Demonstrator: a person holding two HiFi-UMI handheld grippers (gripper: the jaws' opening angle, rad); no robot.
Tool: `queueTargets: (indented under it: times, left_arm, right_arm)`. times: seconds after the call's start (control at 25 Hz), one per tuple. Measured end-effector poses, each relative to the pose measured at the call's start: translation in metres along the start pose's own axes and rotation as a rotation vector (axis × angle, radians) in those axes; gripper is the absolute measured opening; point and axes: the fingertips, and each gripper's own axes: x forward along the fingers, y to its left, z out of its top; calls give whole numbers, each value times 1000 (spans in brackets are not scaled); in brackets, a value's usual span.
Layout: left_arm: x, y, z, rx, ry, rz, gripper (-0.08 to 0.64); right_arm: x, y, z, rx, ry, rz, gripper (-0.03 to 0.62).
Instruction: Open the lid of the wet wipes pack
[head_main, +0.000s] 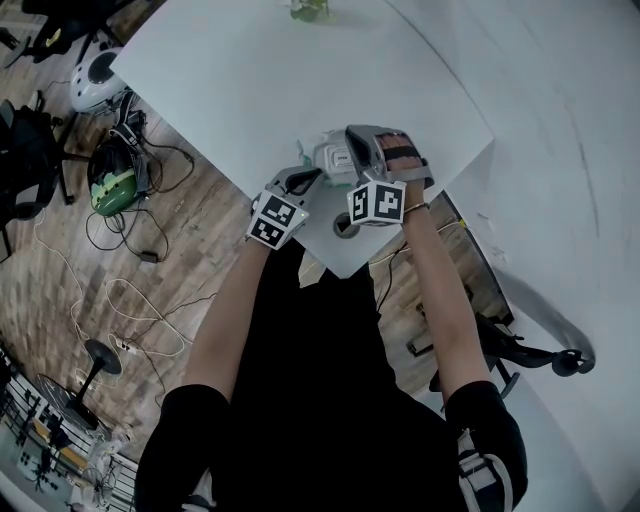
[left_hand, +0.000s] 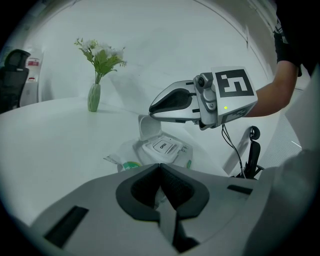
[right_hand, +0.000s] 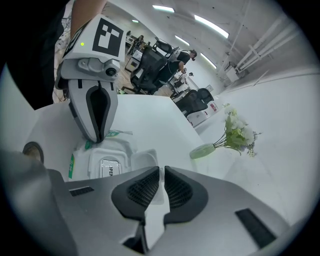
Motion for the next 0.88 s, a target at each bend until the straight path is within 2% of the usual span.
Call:
queueTargets:
  times: [0.52,0.88]
  left_arm:
    - [3,-1,1,9,3,-5,23]
    - [3,1,0,9,4,-7,23]
  right_arm:
    - [21,-5,-8,18,11,1,31]
    - [30,12,-20,37,32,29,18]
